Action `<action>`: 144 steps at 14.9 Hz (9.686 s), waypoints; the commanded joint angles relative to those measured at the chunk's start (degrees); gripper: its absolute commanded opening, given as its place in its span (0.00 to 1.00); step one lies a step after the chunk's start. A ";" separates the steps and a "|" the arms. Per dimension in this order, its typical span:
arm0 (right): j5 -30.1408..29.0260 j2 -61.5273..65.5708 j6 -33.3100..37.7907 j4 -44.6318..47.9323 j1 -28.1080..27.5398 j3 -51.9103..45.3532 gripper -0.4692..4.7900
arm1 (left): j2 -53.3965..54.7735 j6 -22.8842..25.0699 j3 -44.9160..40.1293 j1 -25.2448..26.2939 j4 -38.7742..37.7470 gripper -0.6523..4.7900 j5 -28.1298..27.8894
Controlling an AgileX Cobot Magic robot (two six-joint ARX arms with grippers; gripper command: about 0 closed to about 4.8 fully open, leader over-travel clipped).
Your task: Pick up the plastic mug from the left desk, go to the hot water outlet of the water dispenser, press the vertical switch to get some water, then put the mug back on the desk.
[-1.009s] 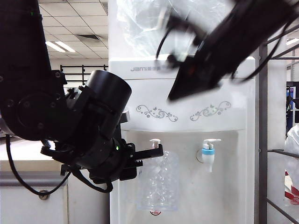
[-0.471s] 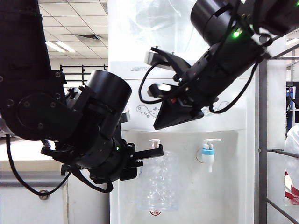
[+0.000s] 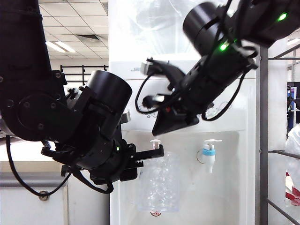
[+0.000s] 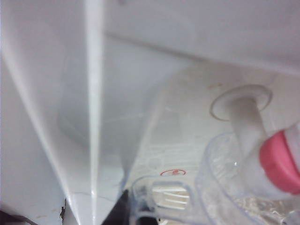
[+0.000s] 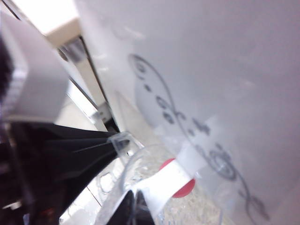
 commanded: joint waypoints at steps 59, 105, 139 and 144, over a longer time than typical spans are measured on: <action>1.70 3.41 -10.64 -8.57 -0.22 1.90 0.08 | -0.37 0.31 0.09 -0.09 1.14 0.11 0.02; 6.38 -54.73 0.87 -42.03 0.04 0.11 0.08 | -0.39 0.50 0.11 -0.07 1.62 0.11 1.81; 6.34 -53.44 0.76 -24.72 -1.42 0.11 0.08 | -68.72 35.19 -17.84 -13.44 -12.94 0.11 -12.72; 1.01 -47.12 0.79 -19.63 -2.99 0.13 0.08 | -83.67 39.08 -17.84 17.31 -29.40 0.11 5.25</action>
